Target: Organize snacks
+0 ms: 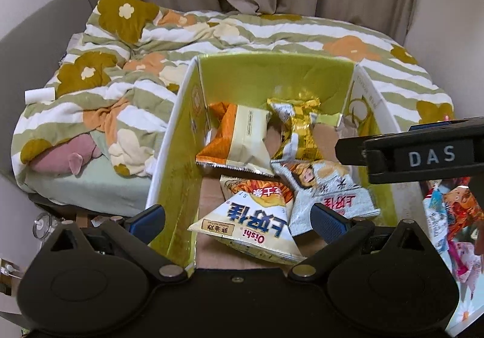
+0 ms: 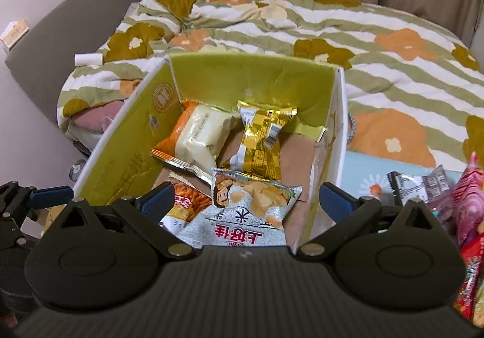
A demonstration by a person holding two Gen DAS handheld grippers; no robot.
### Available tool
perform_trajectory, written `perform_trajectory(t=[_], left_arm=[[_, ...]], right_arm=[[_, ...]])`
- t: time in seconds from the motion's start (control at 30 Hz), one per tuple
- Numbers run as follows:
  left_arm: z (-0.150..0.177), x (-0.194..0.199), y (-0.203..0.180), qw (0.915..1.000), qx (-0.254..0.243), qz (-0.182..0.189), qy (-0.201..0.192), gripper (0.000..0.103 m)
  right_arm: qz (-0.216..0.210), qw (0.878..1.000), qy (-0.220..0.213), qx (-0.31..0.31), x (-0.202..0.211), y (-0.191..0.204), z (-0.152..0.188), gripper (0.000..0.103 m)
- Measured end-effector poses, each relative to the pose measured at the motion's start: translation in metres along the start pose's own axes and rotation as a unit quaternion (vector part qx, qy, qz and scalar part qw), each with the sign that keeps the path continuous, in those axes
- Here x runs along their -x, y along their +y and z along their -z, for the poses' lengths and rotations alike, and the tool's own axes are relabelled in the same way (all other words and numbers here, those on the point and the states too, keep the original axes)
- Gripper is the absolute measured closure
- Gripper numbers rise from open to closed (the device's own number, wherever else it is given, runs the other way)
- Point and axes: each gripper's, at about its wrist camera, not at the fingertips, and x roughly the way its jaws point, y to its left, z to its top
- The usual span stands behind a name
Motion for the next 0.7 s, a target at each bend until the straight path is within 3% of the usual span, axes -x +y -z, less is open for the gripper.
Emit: perform_trajectory(t=[0.23,0.47,0.7], left_arm=[[-0.001,0.031,-0.006,0.9992,-0.025,-0.001,-0.031,0.000],[0.001,0.047,-0.029,0.9966,-0.055,0.041,-0.045,0.000],[0.009,0.057,-0.076,0.9931,-0.076,0.075,-0.049,0.000]], right_arm=[[0.010,0.999,-0.039,-0.021,0.049,-0.006,0.002,0.000],[0.043,0.996,-0.058,-0.053,0.094,-0.027,0.020,0.000],[0.078,0.992,-0.070,-0.066,0.137,-0.071,0.050,0.000]])
